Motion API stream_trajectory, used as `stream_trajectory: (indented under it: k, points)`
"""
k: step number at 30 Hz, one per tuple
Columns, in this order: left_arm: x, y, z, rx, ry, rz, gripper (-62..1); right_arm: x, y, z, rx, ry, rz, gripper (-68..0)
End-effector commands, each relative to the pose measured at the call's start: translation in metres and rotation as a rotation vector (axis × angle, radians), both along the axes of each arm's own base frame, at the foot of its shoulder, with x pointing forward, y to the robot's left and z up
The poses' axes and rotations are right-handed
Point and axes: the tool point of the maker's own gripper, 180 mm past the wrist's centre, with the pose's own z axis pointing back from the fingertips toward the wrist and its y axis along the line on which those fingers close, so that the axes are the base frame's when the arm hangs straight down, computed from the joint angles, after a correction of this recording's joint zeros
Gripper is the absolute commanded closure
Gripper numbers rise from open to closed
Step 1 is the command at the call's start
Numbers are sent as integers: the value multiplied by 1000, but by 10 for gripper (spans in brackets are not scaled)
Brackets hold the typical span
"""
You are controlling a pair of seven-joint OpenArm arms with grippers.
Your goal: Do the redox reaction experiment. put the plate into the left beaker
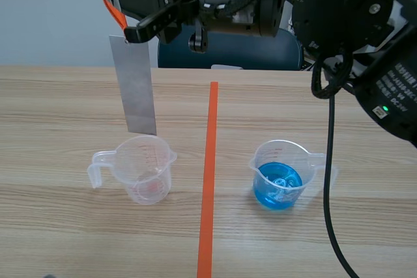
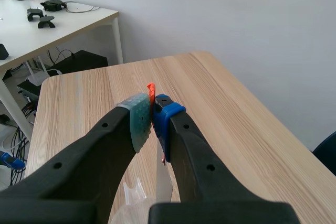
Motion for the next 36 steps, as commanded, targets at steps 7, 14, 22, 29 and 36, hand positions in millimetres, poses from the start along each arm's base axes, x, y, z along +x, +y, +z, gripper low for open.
stream_trajectory:
  k: [7,14,22,29,36]
  points:
    - [0,0,6,-8,-18,2,-615,-1,1,12,36,-20,9,-2]
    - [0,0,6,-8,-18,2,-615,-7,6,7,23,-11,30,-2]
    - [0,0,6,-9,-18,2,-615,-17,16,-1,5,1,67,-2]
    - [0,0,6,-9,-18,2,-615,-14,16,-6,-9,2,55,-2]
    - [0,0,6,-9,-18,2,-615,-5,12,-17,-13,32,33,-2]
